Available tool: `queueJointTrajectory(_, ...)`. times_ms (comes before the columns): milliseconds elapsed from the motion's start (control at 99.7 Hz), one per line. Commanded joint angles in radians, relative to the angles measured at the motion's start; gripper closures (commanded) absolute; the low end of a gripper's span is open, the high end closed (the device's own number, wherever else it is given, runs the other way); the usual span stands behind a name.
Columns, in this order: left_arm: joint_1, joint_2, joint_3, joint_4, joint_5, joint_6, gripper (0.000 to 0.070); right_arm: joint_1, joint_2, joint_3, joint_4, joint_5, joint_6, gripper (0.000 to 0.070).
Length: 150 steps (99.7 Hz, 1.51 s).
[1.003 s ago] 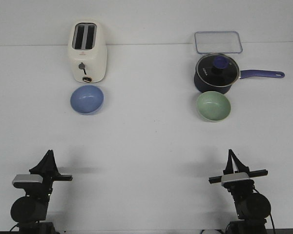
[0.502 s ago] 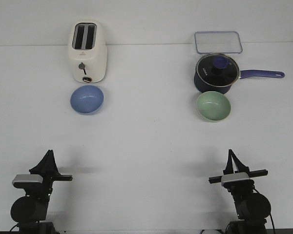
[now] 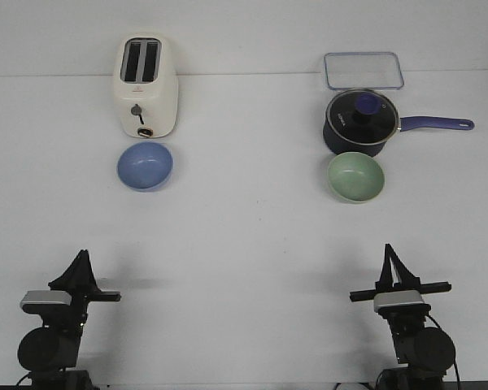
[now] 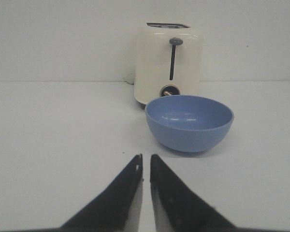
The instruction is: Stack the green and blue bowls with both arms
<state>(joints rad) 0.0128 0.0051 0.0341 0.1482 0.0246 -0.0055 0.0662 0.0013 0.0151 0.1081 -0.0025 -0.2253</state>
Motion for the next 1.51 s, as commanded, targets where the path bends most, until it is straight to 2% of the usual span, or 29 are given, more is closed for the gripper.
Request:
queueJointTrajectory(0, 0.002, -0.002, -0.019, 0.01, -0.001, 0.013, 0.0685, 0.001, 0.0, -0.002, 0.004, 0.005, 0.144, 0.07)
queueJointTrajectory(110, 0.002, -0.002, -0.019, 0.01, -0.001, 0.013, 0.0685, 0.001, 0.0, -0.001, 0.013, 0.033, 0.384, 0.07)
queueJointTrajectory(161, 0.002, -0.002, -0.019, 0.01, -0.001, 0.013, 0.0685, 0.001, 0.0, 0.005, 0.004, 0.05, 0.465, 0.07)
queueJointTrajectory(281, 0.002, -0.002, -0.019, 0.01, -0.001, 0.013, 0.0685, 0.0, 0.006, 0.06, -0.107, 0.056, 0.538, 0.07)
queueJointTrajectory(441, 0.002, -0.002, -0.019, 0.01, -0.001, 0.013, 0.0685, -0.006, 0.114, 0.186, -0.203, 0.06, 0.545, 0.07)
queueJointTrajectory(582, 0.002, -0.002, -0.019, 0.01, -0.001, 0.013, 0.0685, -0.03, 0.33, 0.347, -0.279, 0.061, 0.57, 0.07)
queueJointTrajectory(642, 0.002, -0.002, -0.019, 0.01, -0.001, 0.013, 0.0685, -0.044, 0.442, 0.423, -0.313, 0.034, 0.571, 0.0691)
queueJointTrajectory(712, 0.002, -0.002, -0.019, 0.01, -0.001, 0.013, 0.0685, -0.063, 0.578, 0.511, -0.344, -0.018, 0.571, 0.06)
queueJointTrajectory(873, 0.002, -0.002, -0.019, 0.01, -0.001, 0.013, 0.0685, -0.107, 0.896, 0.708, -0.397, -0.116, 0.564, 0.0284)
queueJointTrajectory(933, 0.002, -0.002, -0.019, 0.01, -0.001, 0.013, 0.0685, -0.121, 1.009, 0.779, -0.417, -0.13, 0.549, 0.0237)
queueJointTrajectory(1204, 0.002, -0.002, -0.019, 0.01, -0.001, 0.013, 0.0685, -0.164, 1.423, 1.033, -0.433, -0.13, 0.488, 0.023)
queueJointTrajectory(1435, 0.002, -0.002, -0.019, 0.01, -0.001, 0.013, 0.0685, -0.177, 1.643, 1.159, -0.464, -0.13, 0.482, 0.0234)
queueJointTrajectory(1465, 0.002, -0.002, -0.019, 0.01, -0.001, 0.013, 0.0685, -0.177, 1.658, 1.165, -0.467, -0.13, 0.482, 0.0249)
queueJointTrajectory(1495, 0.002, -0.002, -0.019, 0.01, -0.001, 0.013, 0.0685, -0.177, 1.67, 1.17, -0.468, -0.13, 0.481, 0.0296)
